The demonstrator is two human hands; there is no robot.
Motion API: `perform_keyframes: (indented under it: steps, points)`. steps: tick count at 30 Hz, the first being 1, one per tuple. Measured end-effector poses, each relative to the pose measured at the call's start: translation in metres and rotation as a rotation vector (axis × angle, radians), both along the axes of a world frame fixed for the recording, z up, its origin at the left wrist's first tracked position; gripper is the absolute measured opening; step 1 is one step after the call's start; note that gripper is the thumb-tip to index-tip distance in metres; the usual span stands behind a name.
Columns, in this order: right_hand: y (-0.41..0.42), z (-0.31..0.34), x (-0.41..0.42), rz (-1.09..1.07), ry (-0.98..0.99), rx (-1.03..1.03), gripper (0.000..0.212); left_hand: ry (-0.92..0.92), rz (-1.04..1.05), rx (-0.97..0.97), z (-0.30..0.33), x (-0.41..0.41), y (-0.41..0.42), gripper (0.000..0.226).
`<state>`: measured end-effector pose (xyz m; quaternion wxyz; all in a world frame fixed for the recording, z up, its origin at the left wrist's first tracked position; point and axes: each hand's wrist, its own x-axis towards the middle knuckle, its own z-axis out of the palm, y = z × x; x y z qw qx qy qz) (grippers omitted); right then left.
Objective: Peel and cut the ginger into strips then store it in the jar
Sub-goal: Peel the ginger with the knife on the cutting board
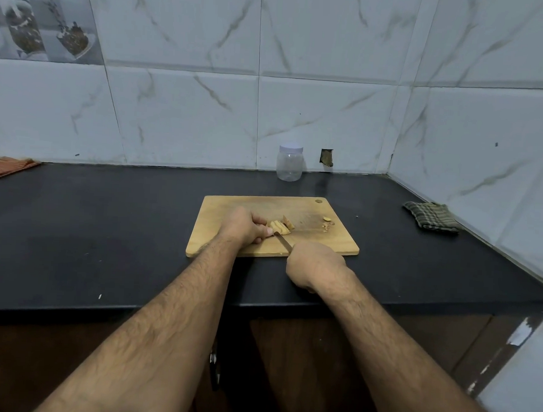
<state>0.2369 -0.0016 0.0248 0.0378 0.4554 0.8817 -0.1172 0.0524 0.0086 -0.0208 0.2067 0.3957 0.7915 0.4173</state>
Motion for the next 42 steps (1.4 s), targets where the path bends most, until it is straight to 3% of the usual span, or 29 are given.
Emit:
perform_keyframes:
  steps: [8,42]
  points:
    - [0.001,0.005,-0.014,-0.006,0.092,0.053,0.027,0.026,0.001,-0.010,0.001,0.004,-0.002,0.022]
    - [0.006,-0.002,-0.032,-0.020,0.084,0.115,0.031,0.066,0.008,-0.031,0.004,0.006,-0.003,0.008]
